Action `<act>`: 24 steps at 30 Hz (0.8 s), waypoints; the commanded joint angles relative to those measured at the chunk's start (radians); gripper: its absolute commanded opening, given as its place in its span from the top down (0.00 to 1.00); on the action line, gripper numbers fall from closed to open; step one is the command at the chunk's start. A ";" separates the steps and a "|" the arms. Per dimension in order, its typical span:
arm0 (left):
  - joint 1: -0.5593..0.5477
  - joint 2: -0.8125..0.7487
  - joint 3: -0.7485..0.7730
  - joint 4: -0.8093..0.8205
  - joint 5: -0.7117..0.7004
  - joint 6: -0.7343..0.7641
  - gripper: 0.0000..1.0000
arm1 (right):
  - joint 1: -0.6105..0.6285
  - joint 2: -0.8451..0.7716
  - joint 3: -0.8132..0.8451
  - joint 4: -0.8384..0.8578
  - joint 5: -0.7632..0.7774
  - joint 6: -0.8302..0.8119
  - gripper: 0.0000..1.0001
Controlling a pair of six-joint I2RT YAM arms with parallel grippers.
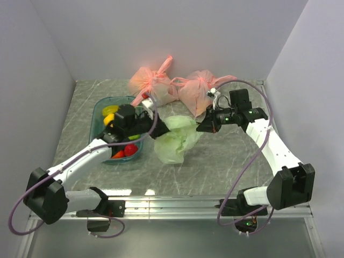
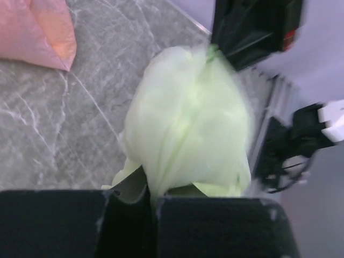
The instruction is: Place the fake fruits into the plastic bag and tie a complex knot
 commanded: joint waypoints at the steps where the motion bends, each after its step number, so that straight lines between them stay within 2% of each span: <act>1: 0.116 -0.095 0.000 -0.010 0.261 -0.234 0.99 | -0.038 0.020 0.042 0.018 0.368 -0.232 1.00; 5: 0.164 -0.134 -0.093 0.130 0.407 -0.519 1.00 | -0.042 0.091 0.119 0.114 0.517 -0.236 1.00; 8: 0.159 -0.115 -0.123 0.279 0.414 -0.653 1.00 | -0.006 0.131 0.198 0.121 0.592 -0.204 0.99; 10: 0.159 -0.085 -0.121 0.359 0.409 -0.696 0.99 | 0.037 0.138 0.225 0.099 0.637 -0.196 0.89; 12: 0.159 -0.046 -0.103 0.393 0.394 -0.732 0.99 | 0.054 0.123 0.237 0.060 0.652 -0.180 0.68; 14: 0.159 -0.028 -0.078 0.361 0.366 -0.710 0.99 | 0.060 0.089 0.254 0.020 0.655 -0.167 0.46; 16: 0.165 -0.014 -0.050 0.291 0.288 -0.690 0.99 | 0.047 0.034 0.265 -0.032 0.664 -0.138 0.39; 18: 0.169 -0.003 -0.043 0.274 0.246 -0.693 0.99 | 0.037 -0.013 0.286 -0.078 0.625 -0.135 0.36; 22: 0.170 0.026 -0.055 0.315 0.208 -0.761 1.00 | 0.042 -0.121 0.299 -0.142 0.527 -0.109 0.35; 24: 0.169 0.035 -0.064 0.367 0.206 -0.791 1.00 | 0.053 -0.119 0.285 -0.194 0.499 -0.080 0.27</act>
